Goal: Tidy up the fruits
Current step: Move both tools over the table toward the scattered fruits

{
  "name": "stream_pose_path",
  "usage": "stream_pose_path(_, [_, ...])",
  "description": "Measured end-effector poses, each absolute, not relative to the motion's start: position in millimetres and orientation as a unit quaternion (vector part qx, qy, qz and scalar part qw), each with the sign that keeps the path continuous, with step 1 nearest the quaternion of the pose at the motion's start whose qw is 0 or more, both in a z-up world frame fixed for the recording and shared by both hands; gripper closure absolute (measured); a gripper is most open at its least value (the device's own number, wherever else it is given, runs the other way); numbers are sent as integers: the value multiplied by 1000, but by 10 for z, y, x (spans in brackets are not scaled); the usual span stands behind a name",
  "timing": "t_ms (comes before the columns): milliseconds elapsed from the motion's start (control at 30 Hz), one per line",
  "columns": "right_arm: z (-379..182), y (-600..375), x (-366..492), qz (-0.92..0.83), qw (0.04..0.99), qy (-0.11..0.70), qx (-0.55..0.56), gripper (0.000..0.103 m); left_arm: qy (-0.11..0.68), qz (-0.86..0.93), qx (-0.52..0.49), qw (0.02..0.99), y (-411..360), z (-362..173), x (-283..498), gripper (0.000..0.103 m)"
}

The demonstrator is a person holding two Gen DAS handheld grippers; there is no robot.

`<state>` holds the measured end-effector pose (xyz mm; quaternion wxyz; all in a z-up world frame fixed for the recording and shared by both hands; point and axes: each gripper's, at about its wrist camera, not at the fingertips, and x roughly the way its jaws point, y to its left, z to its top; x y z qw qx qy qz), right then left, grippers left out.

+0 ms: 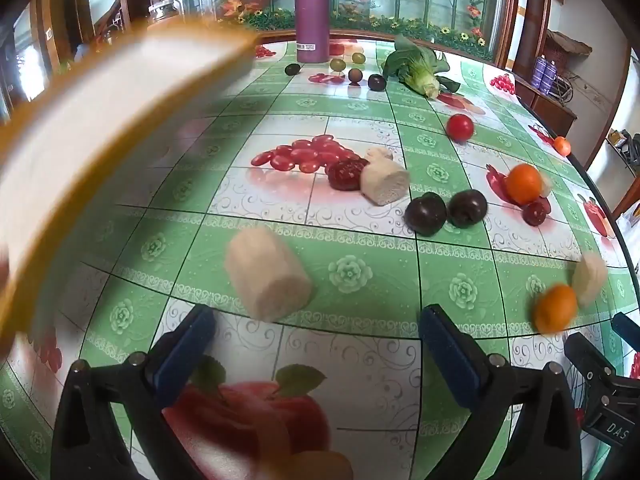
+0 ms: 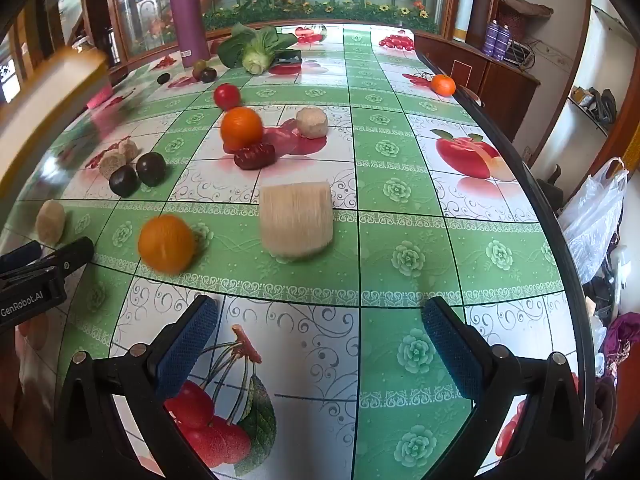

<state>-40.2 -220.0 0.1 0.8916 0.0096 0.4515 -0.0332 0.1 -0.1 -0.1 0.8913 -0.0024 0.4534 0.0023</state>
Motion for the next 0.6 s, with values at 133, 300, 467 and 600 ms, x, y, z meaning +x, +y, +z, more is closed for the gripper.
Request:
stream_pose_path(133, [4, -2208, -401, -33, 892, 451, 11, 0, 453, 2, -2, 892, -2, 1, 0, 0])
stream_pose_path(300, [4, -2206, -400, -33, 892, 451, 10, 0, 454, 3, -2, 891, -4, -7, 5, 0])
stream_pose_path(467, [4, -2197, -398, -33, 892, 451, 9, 0, 453, 3, -2, 892, -10, -3, 5, 0])
stream_pose_path(600, [1, -2198, -399, -33, 892, 451, 10, 0, 453, 3, -2, 892, -9, -2, 5, 0])
